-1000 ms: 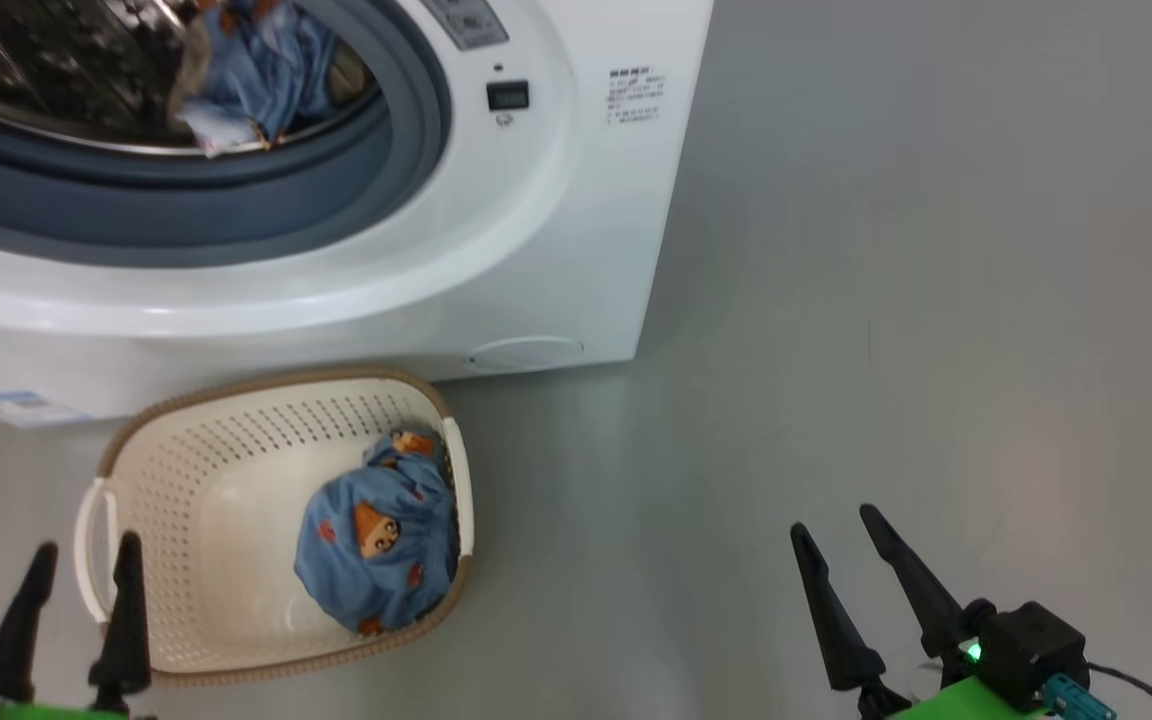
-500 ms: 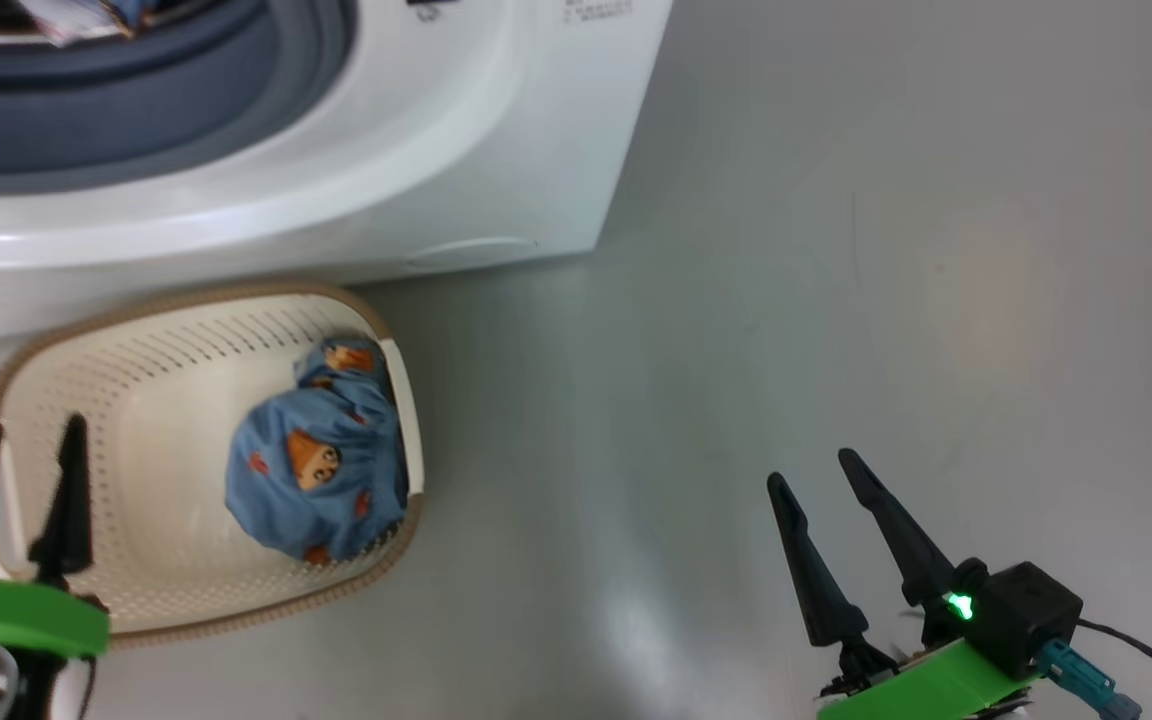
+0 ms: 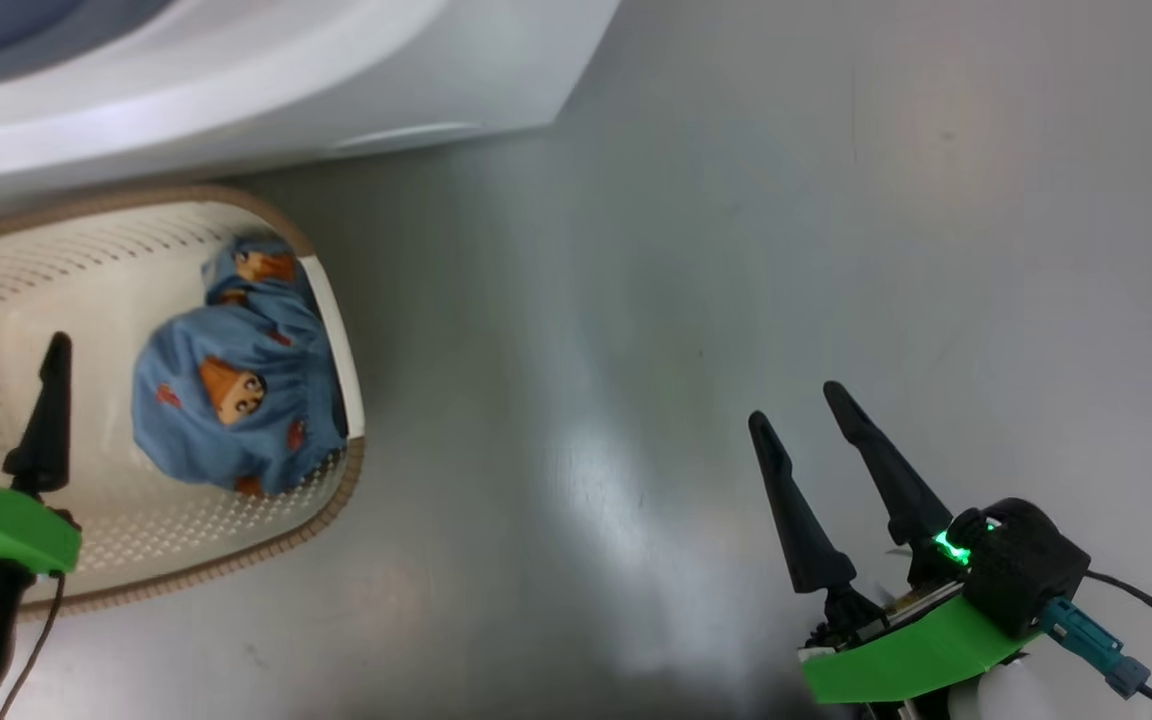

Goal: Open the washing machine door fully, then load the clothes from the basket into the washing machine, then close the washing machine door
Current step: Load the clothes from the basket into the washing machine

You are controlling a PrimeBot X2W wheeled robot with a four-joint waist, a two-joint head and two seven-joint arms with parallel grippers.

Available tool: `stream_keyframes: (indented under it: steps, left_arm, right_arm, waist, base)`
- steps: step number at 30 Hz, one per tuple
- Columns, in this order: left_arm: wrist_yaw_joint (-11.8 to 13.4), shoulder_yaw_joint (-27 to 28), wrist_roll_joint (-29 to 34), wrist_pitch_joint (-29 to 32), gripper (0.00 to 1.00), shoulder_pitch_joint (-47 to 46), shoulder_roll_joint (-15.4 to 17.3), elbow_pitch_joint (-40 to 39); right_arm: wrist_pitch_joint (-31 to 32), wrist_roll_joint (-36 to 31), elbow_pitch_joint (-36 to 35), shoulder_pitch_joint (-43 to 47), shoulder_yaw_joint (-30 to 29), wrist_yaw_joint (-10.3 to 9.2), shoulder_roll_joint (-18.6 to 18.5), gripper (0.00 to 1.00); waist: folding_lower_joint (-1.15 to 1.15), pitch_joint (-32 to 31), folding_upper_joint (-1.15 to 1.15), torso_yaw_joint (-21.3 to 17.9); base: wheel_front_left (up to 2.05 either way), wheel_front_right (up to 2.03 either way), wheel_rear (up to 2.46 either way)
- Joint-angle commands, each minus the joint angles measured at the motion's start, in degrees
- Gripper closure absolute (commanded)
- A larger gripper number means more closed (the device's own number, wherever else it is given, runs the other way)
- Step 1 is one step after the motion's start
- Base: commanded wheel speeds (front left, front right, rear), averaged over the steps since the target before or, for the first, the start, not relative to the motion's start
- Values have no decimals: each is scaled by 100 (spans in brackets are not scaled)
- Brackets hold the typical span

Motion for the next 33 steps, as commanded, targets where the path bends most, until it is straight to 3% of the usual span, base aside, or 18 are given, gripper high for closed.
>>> stream_keyframes:
  steps: [1,21,33]
  left_arm:
    - [-8,11,-126,-37,0,-71,338,62]
    - [-9,-2510,-1213,-37,0,-1188,1000,873]
    - [-9,-3436,-1803,-37,0,-1872,1079,1382]
  right_arm:
    - [-27,-12,-138,49,188,9,3,0]
    - [-27,75,-257,-103,309,9,3,0]
    - [-27,105,-239,-197,390,9,3,0]
  waist:
    - [0,315,0,-98]
    - [0,1043,0,-230]
    - [0,1370,0,-274]
  base:
    - [0,0,0]
    - [0,0,0]
    - [0,0,0]
